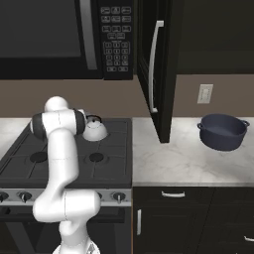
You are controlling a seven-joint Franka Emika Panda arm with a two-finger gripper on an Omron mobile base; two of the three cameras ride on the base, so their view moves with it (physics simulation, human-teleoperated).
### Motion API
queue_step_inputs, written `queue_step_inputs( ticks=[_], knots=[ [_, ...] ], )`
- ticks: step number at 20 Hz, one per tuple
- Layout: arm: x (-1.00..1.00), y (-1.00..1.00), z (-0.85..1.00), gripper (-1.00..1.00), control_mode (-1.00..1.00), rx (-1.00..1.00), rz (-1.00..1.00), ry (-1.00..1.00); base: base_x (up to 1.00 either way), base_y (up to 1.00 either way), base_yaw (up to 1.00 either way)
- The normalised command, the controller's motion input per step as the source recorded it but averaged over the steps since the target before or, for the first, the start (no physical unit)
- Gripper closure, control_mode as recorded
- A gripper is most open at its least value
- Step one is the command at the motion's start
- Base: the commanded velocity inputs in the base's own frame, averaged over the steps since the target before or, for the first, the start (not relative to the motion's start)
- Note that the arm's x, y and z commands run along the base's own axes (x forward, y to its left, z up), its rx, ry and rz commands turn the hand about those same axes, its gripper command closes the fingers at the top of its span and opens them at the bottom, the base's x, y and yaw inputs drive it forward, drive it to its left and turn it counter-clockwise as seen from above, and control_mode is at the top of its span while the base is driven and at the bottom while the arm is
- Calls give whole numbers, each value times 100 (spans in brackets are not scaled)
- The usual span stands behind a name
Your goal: Pick the kettle from the cabinet and place it on a stove burner. Then pick the pot from the counter and place it on another stove burner. Finally, turn both burners on.
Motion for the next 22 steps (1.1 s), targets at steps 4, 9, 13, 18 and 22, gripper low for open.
queue_step_inputs(
  ticks=[4, 9, 13, 18, 22],
  knots=[
    [-19, 0, -1, -100, -100, 0, 0, -2, 0, 0, 0],
    [-22, 0, 0, -100, -100, 0, 0, -5, 0, 0, 0],
    [-19, 0, 0, -100, -100, 0, 0, -7, 0, 0, 0],
    [-21, 0, 0, -100, -100, 0, 0, -5, 0, 0, 0],
    [-20, 0, -1, -100, -100, 0, 0, -2, 0, 0, 0]
  ],
)
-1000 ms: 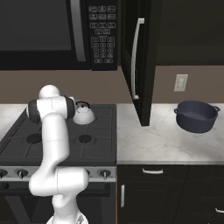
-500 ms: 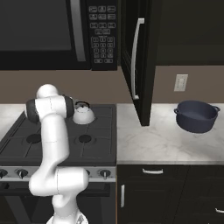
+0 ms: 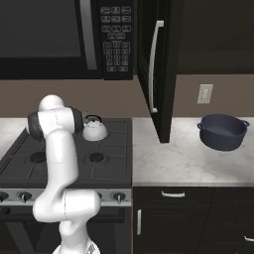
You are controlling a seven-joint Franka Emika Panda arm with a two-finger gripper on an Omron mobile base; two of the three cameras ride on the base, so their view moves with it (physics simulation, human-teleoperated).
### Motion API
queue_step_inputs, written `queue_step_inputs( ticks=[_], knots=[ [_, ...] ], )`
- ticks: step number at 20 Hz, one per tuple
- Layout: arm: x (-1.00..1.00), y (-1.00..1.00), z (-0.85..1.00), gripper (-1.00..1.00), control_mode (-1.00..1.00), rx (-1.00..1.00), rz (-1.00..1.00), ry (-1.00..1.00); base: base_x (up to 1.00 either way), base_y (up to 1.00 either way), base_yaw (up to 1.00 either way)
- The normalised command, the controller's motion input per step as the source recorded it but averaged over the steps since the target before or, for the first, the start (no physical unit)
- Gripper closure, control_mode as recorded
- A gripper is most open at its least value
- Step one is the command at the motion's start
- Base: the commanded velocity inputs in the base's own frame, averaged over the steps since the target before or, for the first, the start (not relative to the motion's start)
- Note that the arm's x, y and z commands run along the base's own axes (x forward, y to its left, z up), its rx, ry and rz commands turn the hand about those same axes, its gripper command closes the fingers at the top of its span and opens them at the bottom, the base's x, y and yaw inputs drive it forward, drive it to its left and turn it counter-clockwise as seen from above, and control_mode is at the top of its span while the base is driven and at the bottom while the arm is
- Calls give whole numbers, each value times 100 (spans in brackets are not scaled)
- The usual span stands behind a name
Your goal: Pick the kettle from the cabinet and place it on a stove burner. Then pick the pot from the counter and place it on another stove burner. Finally, turn both burners on.
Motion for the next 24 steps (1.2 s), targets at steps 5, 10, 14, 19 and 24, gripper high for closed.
queue_step_inputs(
  ticks=[5, 10, 14, 19, 24],
  knots=[
    [-20, 1, -7, -100, -100, 0, 0, -1, 0, 0, 0],
    [-20, 5, -11, -100, -100, 0, 0, 0, 0, 0, 0],
    [-14, 6, -12, -100, -100, 0, 0, 0, 0, 0, 0],
    [-6, 0, -6, -100, -100, 0, 0, 0, 0, 0, 0],
    [-6, 0, 0, -100, -100, 0, 0, -1, 0, 0, 0]
  ],
)
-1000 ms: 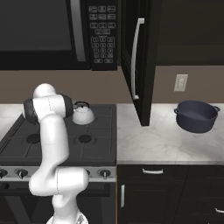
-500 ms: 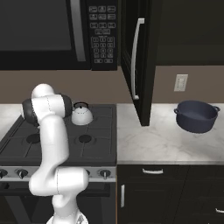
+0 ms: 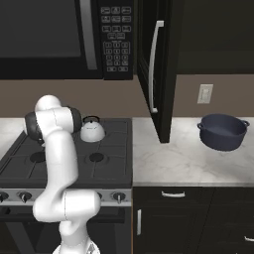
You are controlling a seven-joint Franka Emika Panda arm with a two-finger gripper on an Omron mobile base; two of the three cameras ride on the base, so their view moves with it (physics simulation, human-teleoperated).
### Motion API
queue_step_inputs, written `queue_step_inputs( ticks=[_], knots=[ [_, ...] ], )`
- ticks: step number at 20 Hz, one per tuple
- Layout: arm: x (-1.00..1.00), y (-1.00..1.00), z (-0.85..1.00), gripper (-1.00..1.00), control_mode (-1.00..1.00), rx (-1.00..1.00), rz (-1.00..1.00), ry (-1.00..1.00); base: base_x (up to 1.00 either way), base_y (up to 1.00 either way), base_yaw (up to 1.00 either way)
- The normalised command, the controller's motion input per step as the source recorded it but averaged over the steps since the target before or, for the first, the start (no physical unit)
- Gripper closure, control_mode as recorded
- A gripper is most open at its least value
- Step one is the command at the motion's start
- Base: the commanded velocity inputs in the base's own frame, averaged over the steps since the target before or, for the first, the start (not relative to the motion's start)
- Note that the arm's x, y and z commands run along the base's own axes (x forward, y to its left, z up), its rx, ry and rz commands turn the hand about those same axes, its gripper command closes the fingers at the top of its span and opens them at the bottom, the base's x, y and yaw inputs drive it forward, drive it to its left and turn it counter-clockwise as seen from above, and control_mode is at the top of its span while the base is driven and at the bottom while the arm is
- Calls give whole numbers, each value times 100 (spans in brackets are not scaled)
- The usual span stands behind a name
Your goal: Pick the kettle from the cabinet and place it on a stove burner. Then pick the pot from the counter and place it on another stove burner. Finally, turn both burners on.
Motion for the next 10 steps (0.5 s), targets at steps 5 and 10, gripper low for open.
queue_step_inputs(
  ticks=[5, 10],
  knots=[
    [-13, 1, -4, -100, -100, 0, 0, 0, 0, 0, 0],
    [-20, 0, 0, -100, -100, 0, -1, -1, 0, 0, 0]
  ],
)
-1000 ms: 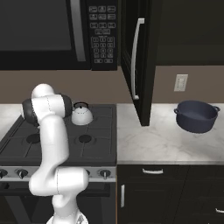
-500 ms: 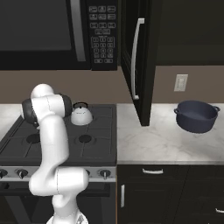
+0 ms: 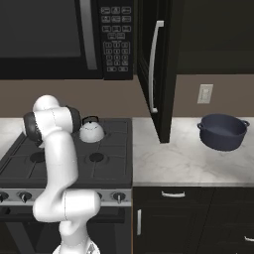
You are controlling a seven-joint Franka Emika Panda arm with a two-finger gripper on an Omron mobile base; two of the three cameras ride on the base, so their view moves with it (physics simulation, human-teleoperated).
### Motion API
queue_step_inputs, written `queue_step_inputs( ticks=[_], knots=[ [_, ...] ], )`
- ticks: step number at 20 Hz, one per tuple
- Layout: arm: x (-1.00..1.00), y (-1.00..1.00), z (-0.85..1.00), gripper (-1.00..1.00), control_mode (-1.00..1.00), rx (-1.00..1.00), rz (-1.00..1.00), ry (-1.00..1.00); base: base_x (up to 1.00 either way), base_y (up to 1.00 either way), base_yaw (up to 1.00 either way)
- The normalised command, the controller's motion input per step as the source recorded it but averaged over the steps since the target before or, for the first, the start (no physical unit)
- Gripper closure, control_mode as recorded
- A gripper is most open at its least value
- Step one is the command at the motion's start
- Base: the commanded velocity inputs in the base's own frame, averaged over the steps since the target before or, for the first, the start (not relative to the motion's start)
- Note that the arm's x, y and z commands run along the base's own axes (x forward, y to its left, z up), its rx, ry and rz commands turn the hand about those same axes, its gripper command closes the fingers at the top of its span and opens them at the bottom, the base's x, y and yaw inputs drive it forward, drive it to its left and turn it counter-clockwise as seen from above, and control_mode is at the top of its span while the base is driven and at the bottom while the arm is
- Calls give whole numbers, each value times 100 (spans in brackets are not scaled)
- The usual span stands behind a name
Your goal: Pick the kettle from the cabinet and place it on a stove burner. Then pick the pot from the counter and place it on another stove burner. Finally, turn both burners on.
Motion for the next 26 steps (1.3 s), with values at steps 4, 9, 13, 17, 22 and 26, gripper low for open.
queue_step_inputs(
  ticks=[4, 9, 13, 17, 22, 26],
  knots=[
    [-24, 0, 0, -100, -100, 0, -1, -3, 0, 0, 0],
    [-22, 1, 0, -100, -100, 0, -2, -3, 0, 0, 0],
    [-22, 0, -1, -100, -100, 0, -1, 0, 0, 0, 0],
    [-20, 5, -8, -100, -100, 0, 0, 0, 0, 0, 0],
    [-7, 6, -13, -100, -100, 0, 0, 0, 0, 0, 0],
    [0, 3, -15, -100, -100, 0, 0, 0, 0, 0, 0]
  ],
)
